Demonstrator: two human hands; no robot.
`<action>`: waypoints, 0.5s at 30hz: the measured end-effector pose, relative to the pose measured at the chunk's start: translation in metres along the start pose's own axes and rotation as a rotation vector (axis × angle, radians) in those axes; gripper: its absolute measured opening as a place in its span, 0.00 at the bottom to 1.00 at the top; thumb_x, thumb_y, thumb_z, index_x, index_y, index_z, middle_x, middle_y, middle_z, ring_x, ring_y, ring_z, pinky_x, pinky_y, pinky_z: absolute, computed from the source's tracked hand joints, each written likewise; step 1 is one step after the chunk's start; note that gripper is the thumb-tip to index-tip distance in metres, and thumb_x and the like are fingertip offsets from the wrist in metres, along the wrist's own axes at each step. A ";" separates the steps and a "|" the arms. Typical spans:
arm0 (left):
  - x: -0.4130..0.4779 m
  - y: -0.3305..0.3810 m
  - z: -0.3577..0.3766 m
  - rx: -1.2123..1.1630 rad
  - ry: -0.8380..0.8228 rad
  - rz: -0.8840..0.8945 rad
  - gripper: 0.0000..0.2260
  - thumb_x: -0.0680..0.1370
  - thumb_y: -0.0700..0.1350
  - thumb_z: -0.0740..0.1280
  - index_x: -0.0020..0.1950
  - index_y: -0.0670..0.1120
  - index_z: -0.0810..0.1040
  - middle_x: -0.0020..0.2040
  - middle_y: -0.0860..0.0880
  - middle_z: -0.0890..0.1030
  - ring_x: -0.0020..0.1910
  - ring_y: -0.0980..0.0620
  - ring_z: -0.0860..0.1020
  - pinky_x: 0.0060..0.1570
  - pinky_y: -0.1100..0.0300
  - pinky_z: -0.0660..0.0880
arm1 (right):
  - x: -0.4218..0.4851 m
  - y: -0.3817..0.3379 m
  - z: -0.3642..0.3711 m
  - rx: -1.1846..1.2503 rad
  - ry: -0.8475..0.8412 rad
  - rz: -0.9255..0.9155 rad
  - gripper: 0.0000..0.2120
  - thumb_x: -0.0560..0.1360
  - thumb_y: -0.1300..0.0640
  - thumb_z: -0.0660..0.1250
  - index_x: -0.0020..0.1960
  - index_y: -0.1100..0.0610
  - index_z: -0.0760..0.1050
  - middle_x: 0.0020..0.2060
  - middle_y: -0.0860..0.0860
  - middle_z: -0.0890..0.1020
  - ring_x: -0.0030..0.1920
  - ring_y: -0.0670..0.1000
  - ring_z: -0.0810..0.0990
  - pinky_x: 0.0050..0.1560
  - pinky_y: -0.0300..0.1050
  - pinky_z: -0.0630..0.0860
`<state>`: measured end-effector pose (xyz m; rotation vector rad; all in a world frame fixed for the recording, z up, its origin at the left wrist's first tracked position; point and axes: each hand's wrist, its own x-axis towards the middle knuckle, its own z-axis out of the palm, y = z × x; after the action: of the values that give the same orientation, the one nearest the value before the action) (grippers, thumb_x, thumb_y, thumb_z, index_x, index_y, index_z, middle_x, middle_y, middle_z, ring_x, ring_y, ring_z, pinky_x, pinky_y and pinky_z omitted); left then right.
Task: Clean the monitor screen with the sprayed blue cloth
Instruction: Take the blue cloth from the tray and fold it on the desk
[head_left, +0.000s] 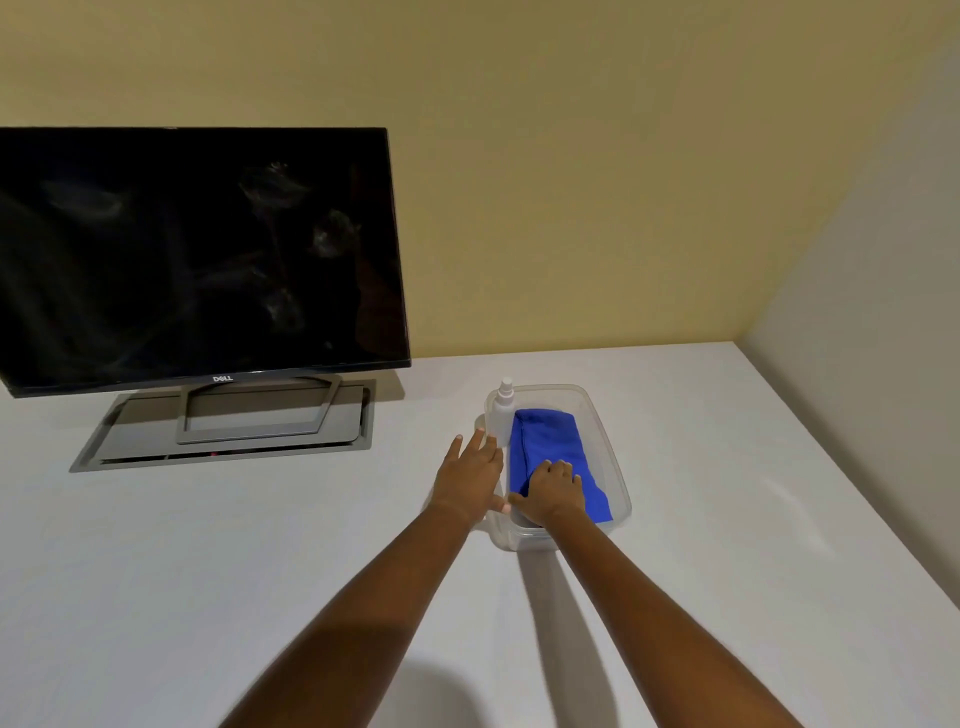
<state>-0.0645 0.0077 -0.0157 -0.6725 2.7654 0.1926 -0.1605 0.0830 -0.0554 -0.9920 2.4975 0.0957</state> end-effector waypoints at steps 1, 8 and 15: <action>0.001 0.000 0.000 0.013 -0.001 0.000 0.35 0.75 0.56 0.63 0.75 0.43 0.52 0.78 0.45 0.51 0.77 0.46 0.46 0.75 0.49 0.44 | 0.002 -0.001 0.001 -0.037 0.001 0.005 0.37 0.76 0.42 0.59 0.72 0.66 0.52 0.72 0.63 0.60 0.73 0.61 0.57 0.74 0.54 0.56; -0.001 -0.001 -0.001 0.008 -0.008 0.013 0.33 0.76 0.54 0.63 0.75 0.42 0.54 0.78 0.45 0.51 0.77 0.46 0.45 0.75 0.49 0.44 | 0.006 0.002 -0.001 -0.083 0.093 -0.033 0.15 0.80 0.59 0.56 0.64 0.63 0.66 0.62 0.59 0.75 0.62 0.57 0.73 0.63 0.47 0.70; -0.007 -0.005 0.001 -0.099 0.013 0.036 0.33 0.77 0.53 0.62 0.75 0.42 0.52 0.78 0.45 0.51 0.77 0.47 0.46 0.75 0.51 0.44 | -0.011 0.029 -0.023 -0.036 0.213 -0.117 0.03 0.77 0.64 0.55 0.46 0.58 0.62 0.47 0.57 0.76 0.41 0.51 0.68 0.41 0.45 0.69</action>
<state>-0.0554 0.0063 -0.0151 -0.6511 2.7964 0.3362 -0.1814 0.1059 -0.0329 -1.2183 2.6287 -0.0015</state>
